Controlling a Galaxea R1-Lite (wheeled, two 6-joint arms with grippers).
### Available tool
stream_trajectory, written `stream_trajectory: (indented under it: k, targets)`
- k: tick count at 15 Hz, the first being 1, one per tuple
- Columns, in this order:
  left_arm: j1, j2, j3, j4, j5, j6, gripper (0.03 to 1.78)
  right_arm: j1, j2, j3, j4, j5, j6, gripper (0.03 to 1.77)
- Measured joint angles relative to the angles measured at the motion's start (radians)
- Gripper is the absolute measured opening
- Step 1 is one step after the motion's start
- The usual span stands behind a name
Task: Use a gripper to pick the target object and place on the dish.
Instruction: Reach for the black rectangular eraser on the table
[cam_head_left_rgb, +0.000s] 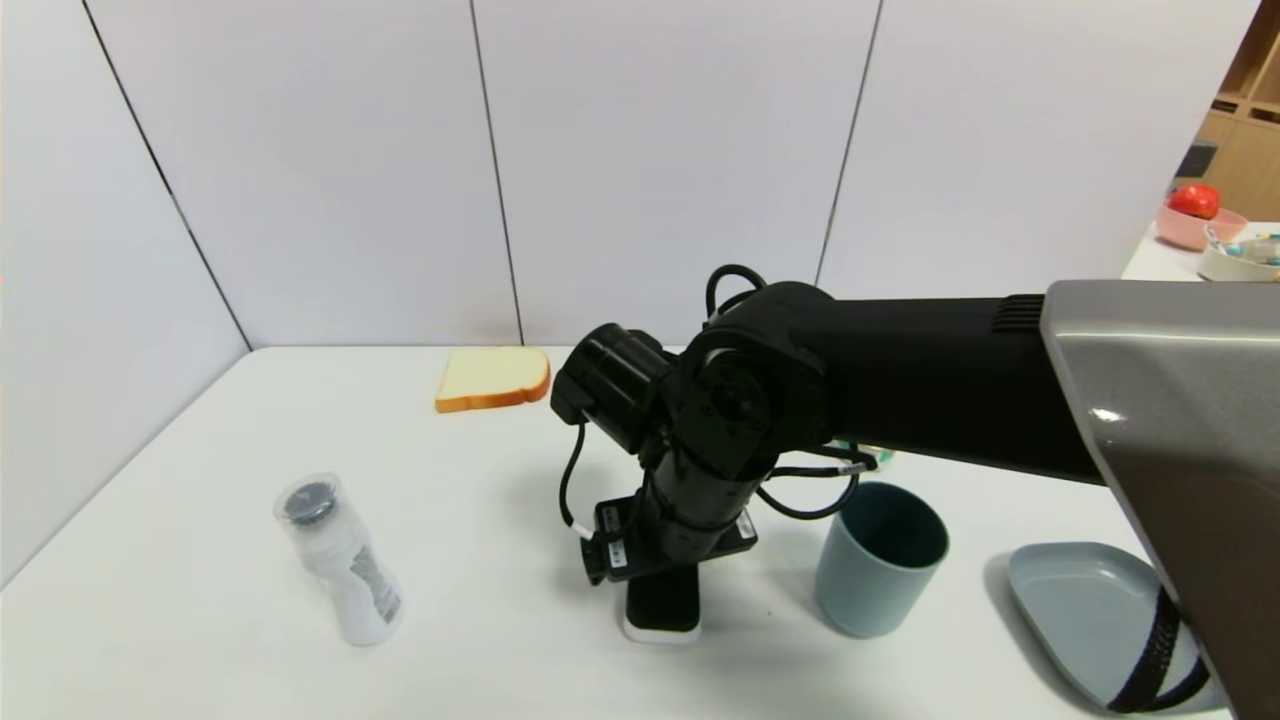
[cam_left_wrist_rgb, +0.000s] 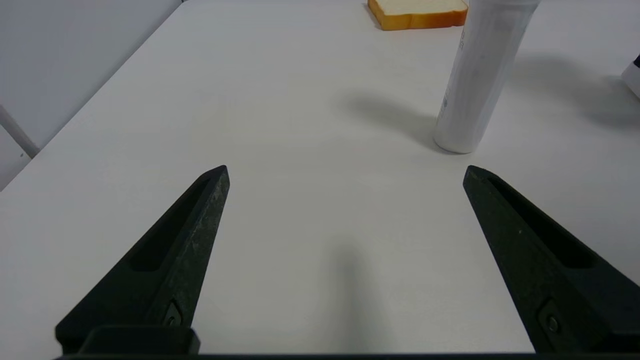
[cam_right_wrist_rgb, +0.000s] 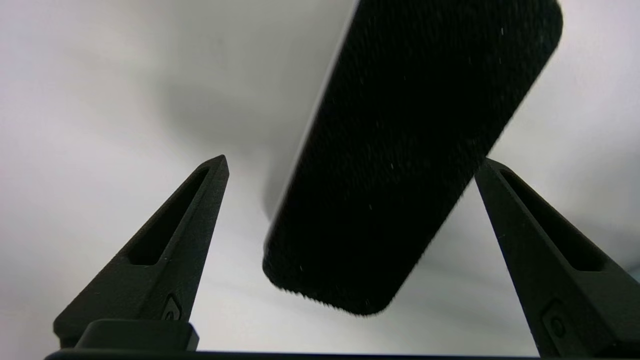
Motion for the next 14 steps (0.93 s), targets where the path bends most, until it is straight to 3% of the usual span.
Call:
stream_trajectory:
  k: [8,14]
  targets:
    - [0.000,0.000,0.000,0.000,-0.001,0.000,1.69,-0.024,0.018,-0.006,-0.016,-0.043,-0.001,1.71]
    - [0.000,0.000,0.000,0.000,0.000,0.000,1.69,-0.030,0.024,-0.007,-0.016,-0.045,-0.004,1.71]
